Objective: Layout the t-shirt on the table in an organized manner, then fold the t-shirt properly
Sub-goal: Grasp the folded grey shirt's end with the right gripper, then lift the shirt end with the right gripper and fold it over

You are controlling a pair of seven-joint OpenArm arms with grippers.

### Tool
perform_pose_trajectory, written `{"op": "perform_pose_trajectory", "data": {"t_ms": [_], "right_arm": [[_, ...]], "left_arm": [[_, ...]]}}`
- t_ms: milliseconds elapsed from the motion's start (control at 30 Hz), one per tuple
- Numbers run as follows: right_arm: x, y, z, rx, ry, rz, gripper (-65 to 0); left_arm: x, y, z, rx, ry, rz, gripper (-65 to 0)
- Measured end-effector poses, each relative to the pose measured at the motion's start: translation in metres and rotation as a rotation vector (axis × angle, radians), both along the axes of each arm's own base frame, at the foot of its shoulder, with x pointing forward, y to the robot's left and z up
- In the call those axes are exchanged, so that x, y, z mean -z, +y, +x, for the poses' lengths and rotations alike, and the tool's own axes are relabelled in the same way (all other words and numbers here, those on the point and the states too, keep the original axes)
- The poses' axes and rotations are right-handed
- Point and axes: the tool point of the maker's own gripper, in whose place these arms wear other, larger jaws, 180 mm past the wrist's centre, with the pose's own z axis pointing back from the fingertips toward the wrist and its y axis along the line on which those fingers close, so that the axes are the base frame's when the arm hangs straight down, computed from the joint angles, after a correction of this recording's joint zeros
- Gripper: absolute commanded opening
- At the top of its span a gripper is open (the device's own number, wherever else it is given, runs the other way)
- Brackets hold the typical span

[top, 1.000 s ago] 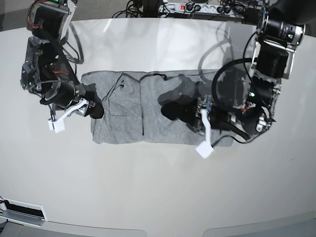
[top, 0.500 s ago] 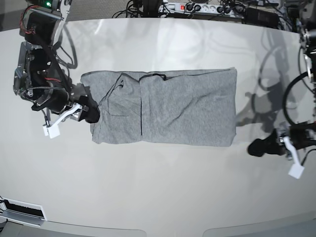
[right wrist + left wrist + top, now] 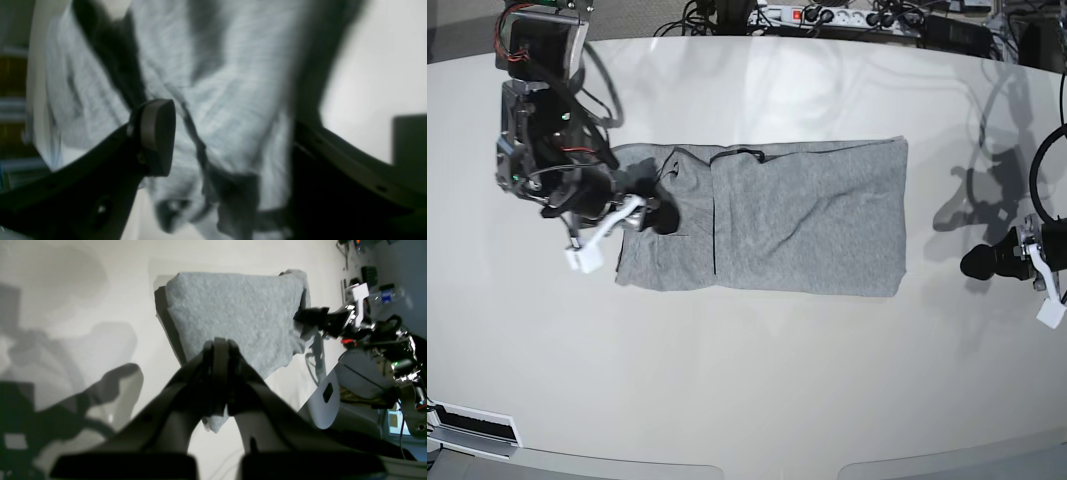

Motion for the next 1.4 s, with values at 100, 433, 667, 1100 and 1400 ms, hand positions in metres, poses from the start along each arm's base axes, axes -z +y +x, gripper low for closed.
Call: {"op": "perform_pose_trajectory", "data": {"t_ms": [100,433,667,1100,1400], "right_arm": [[-0.002,0.012,0.001,-0.032,-0.014,0.003,-38.2],[-0.021,-0.025,0.018,-0.132,-0.009,-0.147,-65.0],[-0.093,-0.073,0.037,-0.197,-0.214,-0.410,-65.0],[-0.171,0.013,-0.004,-0.265,-0.476,-0.235,-65.0],[-0.156,0.117,-0.022,-0.402,-0.491,-0.159,-65.0]], "left_arm": [[0.001,0.002,-0.002,-0.002,0.005,0.004,-65.0],[0.000,0.013,-0.006,-0.006,0.017,0.032,-65.0],[-0.002,0.016,-0.006,-0.012,0.011,0.039,-65.0],[-0.003,0.016,-0.004,-0.018,0.001,0.034,-65.0],[-0.004,0.013,0.000,-0.028,-0.013,0.019,-65.0]]}}
